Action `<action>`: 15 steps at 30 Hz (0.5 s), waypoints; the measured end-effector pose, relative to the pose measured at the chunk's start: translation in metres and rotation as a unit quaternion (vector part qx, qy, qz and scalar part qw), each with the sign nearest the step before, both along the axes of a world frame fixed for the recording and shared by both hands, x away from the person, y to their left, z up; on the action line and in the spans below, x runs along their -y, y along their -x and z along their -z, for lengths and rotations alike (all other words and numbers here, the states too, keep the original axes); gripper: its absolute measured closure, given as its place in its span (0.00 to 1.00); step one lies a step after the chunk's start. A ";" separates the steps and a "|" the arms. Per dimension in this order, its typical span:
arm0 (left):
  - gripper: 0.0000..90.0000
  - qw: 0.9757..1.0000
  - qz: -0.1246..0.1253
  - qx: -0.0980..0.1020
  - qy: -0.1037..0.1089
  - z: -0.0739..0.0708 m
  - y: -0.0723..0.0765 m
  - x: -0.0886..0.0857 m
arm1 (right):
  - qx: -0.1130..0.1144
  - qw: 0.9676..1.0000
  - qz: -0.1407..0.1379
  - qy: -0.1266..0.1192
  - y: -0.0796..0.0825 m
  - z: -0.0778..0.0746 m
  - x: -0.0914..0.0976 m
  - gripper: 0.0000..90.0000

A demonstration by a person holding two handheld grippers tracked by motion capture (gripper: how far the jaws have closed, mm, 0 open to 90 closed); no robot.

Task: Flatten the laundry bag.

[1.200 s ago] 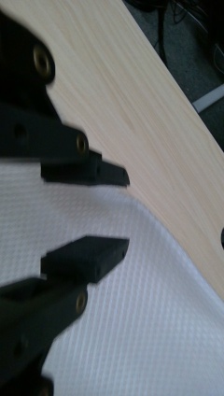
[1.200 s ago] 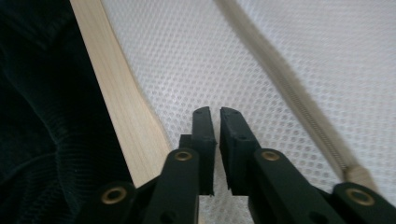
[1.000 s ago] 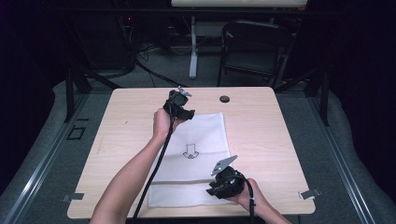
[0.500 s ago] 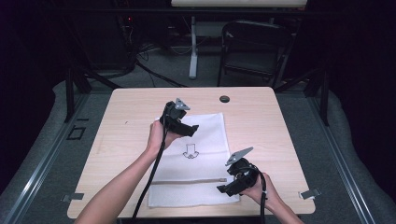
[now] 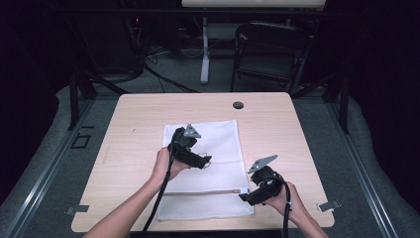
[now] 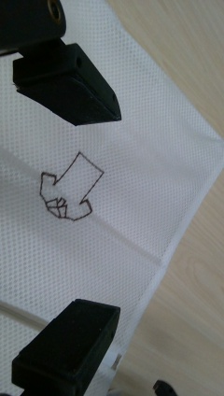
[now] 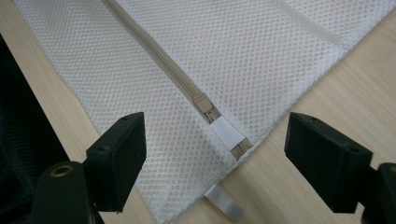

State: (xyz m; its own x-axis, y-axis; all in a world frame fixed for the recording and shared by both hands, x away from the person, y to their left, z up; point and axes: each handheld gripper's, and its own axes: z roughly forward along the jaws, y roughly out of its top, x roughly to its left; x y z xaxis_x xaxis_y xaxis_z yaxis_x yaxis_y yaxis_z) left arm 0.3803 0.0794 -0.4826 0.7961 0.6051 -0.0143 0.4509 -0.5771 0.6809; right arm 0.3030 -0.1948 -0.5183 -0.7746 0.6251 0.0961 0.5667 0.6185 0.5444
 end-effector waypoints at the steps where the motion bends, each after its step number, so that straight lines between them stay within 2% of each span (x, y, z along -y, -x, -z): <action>1: 0.08 1.000 0.004 -0.004 -0.001 0.002 0.003 0.000 | -0.002 1.000 -0.004 0.005 0.000 -0.001 0.000 0.24; 5: 0.09 1.000 0.016 -0.005 -0.014 0.006 0.014 0.002 | 0.004 1.000 -0.001 0.009 0.000 -0.002 0.000 0.27; 6: 0.09 1.000 0.016 -0.007 -0.011 0.007 0.015 0.002 | 0.004 1.000 -0.002 0.003 0.001 -0.002 0.001 0.28; 11: 0.09 1.000 0.015 -0.015 -0.009 0.010 0.021 -0.001 | 0.004 1.000 0.001 0.007 0.001 -0.002 0.004 0.28; 15: 0.09 0.999 0.029 -0.017 -0.007 0.014 0.024 0.002 | 0.003 1.000 0.016 0.001 -0.001 -0.002 0.006 0.29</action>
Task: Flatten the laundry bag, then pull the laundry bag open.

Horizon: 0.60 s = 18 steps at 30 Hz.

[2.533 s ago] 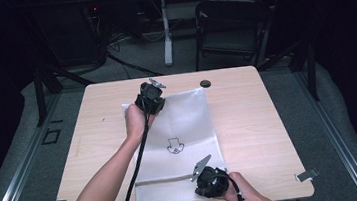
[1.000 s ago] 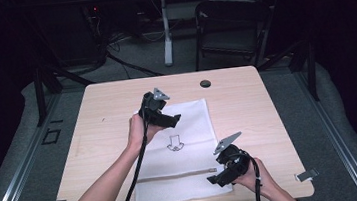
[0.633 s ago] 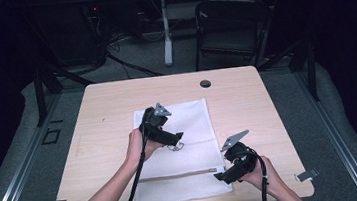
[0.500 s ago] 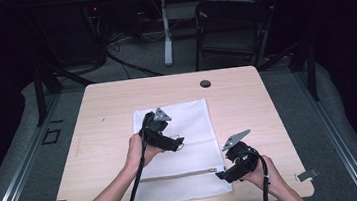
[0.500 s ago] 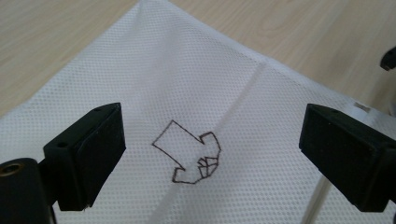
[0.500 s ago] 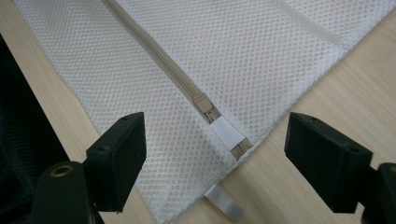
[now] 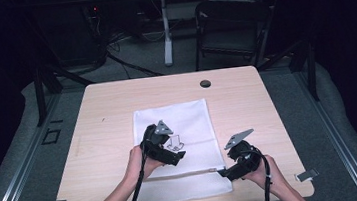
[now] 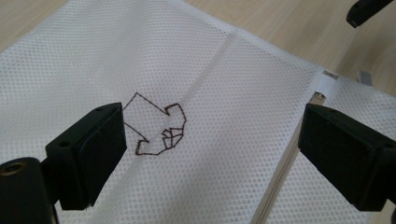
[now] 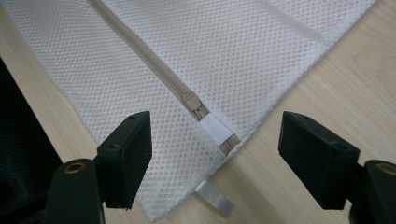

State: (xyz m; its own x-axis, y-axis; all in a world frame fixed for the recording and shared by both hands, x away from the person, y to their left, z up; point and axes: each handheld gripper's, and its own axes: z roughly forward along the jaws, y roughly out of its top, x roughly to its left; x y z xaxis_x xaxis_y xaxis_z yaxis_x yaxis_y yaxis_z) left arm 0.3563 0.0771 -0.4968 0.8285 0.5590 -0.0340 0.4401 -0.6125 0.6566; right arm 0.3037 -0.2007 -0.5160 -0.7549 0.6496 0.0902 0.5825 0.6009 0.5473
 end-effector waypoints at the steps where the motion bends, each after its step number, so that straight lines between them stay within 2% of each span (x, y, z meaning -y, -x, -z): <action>1: 0.09 1.000 0.003 -0.003 0.000 0.002 0.001 0.002 | -0.001 1.000 0.001 0.003 -0.001 0.000 0.000 0.29; 2: 0.09 1.000 0.007 -0.004 -0.001 0.005 0.002 0.005 | -0.001 1.000 0.001 0.011 -0.001 0.000 0.001 0.30; 6: 0.09 1.000 0.026 -0.005 -0.013 0.014 0.009 0.020 | 0.000 1.000 0.018 0.008 -0.001 0.002 0.007 0.35; 9: 0.09 0.999 0.048 -0.001 -0.014 0.018 0.015 0.032 | 0.000 1.000 0.026 0.006 -0.001 0.003 0.010 0.48; 10: 0.09 0.998 0.053 0.001 -0.017 0.020 0.017 0.035 | -0.002 1.000 0.026 0.004 -0.002 0.003 0.009 0.55; 17: 0.12 0.996 0.084 -0.007 -0.028 0.034 0.023 0.049 | -0.005 1.000 0.009 0.012 -0.002 0.009 0.000 0.81; 18: 0.13 0.996 0.084 -0.001 -0.029 0.035 0.024 0.051 | -0.005 1.000 0.009 0.011 -0.003 0.009 -0.001 0.84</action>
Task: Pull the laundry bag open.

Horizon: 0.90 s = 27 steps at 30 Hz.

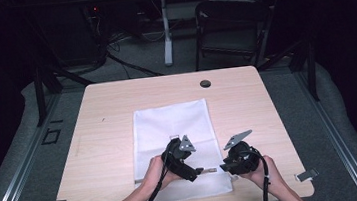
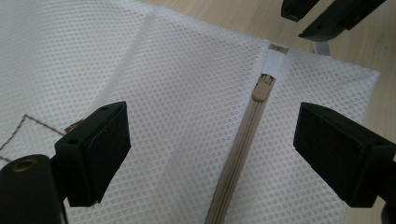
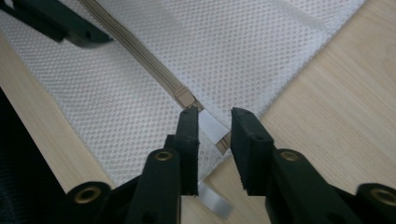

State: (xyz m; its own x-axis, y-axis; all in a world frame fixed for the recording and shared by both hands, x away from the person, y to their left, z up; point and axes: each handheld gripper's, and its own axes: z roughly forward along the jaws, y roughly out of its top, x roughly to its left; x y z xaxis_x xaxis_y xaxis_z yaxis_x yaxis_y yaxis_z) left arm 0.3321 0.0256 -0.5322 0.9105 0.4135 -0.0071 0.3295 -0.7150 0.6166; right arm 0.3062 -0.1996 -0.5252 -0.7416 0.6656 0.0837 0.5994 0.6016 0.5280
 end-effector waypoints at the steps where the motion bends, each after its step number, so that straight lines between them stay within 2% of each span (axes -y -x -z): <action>1: 0.15 1.000 0.005 0.000 0.004 0.001 0.001 0.002 | 0.000 1.000 -0.002 -0.004 -0.001 0.001 -0.001 0.87; 7: 0.17 1.000 0.009 -0.009 0.004 0.009 0.004 0.007 | 0.004 1.000 -0.021 0.012 -0.005 0.010 -0.007 1.00; 11: 0.17 1.000 0.010 -0.003 0.005 0.012 0.005 0.009 | -0.003 1.000 -0.019 0.011 -0.009 0.015 -0.009 1.00; 15: 0.18 1.000 0.011 -0.007 0.006 0.016 0.003 0.012 | -0.008 0.999 -0.024 0.021 -0.010 0.019 -0.011 1.00; 17: 0.22 1.000 0.013 -0.007 0.008 0.018 0.002 0.013 | -0.013 0.999 -0.020 0.026 -0.011 0.021 -0.012 1.00; 19: 0.28 1.000 0.022 -0.017 0.011 0.019 0.000 0.015 | -0.018 0.999 -0.016 0.027 -0.012 0.023 -0.012 1.00; 21: 0.33 0.999 0.024 -0.018 0.014 0.023 -0.001 0.018 | -0.023 0.999 -0.015 0.022 -0.013 0.025 -0.011 1.00; 27: 0.53 0.999 0.044 -0.023 0.016 0.029 -0.001 0.025 | -0.030 0.999 -0.012 0.020 -0.015 0.030 -0.011 1.00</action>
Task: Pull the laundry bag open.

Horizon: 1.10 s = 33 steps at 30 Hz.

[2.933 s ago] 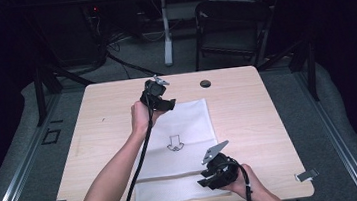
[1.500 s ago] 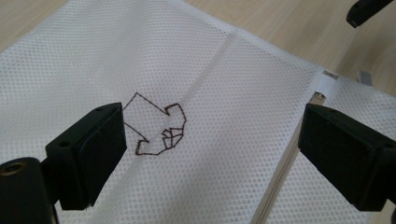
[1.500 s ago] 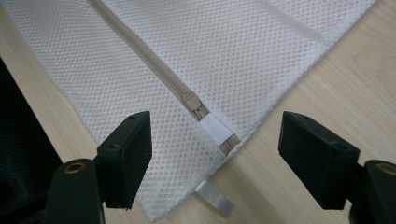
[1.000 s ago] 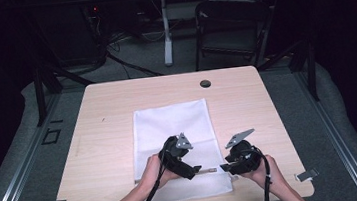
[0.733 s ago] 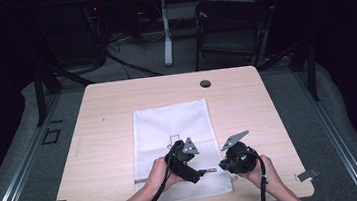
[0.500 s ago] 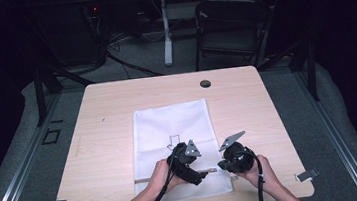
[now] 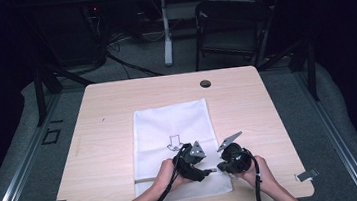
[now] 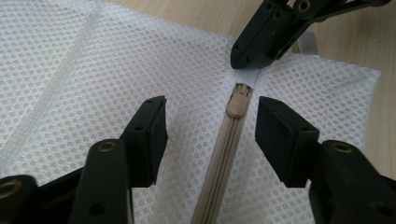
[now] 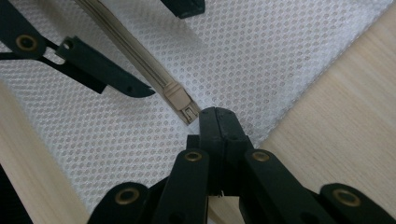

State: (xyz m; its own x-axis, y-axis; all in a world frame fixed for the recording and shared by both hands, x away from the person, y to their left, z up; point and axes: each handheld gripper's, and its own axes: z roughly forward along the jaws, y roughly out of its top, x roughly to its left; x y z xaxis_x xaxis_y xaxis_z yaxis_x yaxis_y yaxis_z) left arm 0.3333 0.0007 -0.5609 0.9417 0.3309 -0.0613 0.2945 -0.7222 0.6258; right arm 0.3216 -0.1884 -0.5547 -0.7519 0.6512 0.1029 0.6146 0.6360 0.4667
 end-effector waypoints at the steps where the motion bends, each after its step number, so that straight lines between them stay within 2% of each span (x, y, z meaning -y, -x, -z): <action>1: 0.57 1.000 0.003 0.004 0.001 0.001 0.000 0.001 | -0.003 1.000 0.001 -0.003 -0.001 0.001 0.000 1.00; 3: 0.65 1.000 0.004 0.005 0.003 0.002 0.000 0.004 | -0.005 1.000 0.000 -0.006 -0.001 0.001 0.001 1.00; 9: 0.76 1.000 0.026 -0.003 0.015 0.004 -0.001 0.013 | -0.004 1.000 -0.005 -0.002 -0.001 0.001 0.002 1.00; 11: 0.80 0.999 0.037 -0.004 0.007 0.006 0.000 0.016 | 0.000 1.000 -0.003 -0.005 0.000 0.002 0.002 1.00; 12: 0.82 0.999 0.037 -0.005 0.006 0.006 0.001 0.016 | 0.003 1.000 0.006 -0.016 0.001 0.003 0.001 1.00; 14: 0.84 0.999 0.037 -0.001 0.005 0.006 0.002 0.017 | -0.004 1.000 -0.012 0.002 -0.001 0.001 0.003 1.00; 16: 0.89 0.999 0.041 -0.007 0.004 0.006 0.002 0.017 | -0.001 1.000 0.002 -0.009 0.000 0.002 0.002 1.00; 17: 0.89 0.999 0.040 -0.006 0.005 0.007 0.002 0.017 | 0.002 1.000 0.008 -0.016 0.001 0.004 0.002 1.00; 18: 0.89 0.999 0.041 -0.006 0.007 0.007 0.002 0.017 | -0.003 1.000 -0.005 -0.005 -0.001 0.002 0.003 1.00; 20: 0.90 0.999 0.038 -0.014 0.012 0.007 0.001 0.016 | -0.001 1.000 0.014 -0.028 0.001 0.004 0.001 1.00; 21: 0.90 0.999 0.037 -0.015 0.013 0.007 0.001 0.016 | -0.004 1.000 0.007 -0.019 0.001 0.003 0.002 1.00; 24: 0.91 0.999 0.040 -0.013 0.009 0.006 0.001 0.016 | -0.002 1.000 0.007 -0.016 0.001 0.003 0.002 1.00; 25: 0.91 0.999 0.040 -0.014 0.009 0.006 0.001 0.016 | -0.001 1.000 0.005 -0.004 0.001 0.002 0.002 1.00; 26: 0.91 0.999 0.041 -0.015 0.008 0.006 0.001 0.016 | -0.002 1.000 0.007 -0.010 0.001 0.002 0.001 1.00; 28: 0.91 0.999 0.039 -0.012 0.005 0.006 0.000 0.015 | -0.001 1.000 0.006 -0.004 0.001 0.002 0.001 1.00; 29: 0.91 0.999 0.039 -0.012 0.004 0.005 0.000 0.015 | -0.003 1.000 0.009 -0.013 0.001 0.003 0.001 1.00; 32: 0.91 0.999 0.044 -0.013 0.006 0.005 0.000 0.015 | -0.003 1.000 0.011 -0.015 0.001 0.003 0.001 1.00; 33: 0.91 0.999 0.045 -0.012 0.006 0.005 0.000 0.015 | -0.003 1.000 0.020 -0.024 0.002 0.004 0.000 1.00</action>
State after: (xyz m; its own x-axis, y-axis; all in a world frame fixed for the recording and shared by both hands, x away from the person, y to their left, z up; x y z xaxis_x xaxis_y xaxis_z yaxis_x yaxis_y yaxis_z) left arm 0.3332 -0.0143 -0.5661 0.9660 0.2433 -0.0877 0.2433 -0.7395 0.6277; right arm 0.3197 -0.1887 -0.5588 -0.7254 0.6744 0.1381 0.6411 0.5888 0.4923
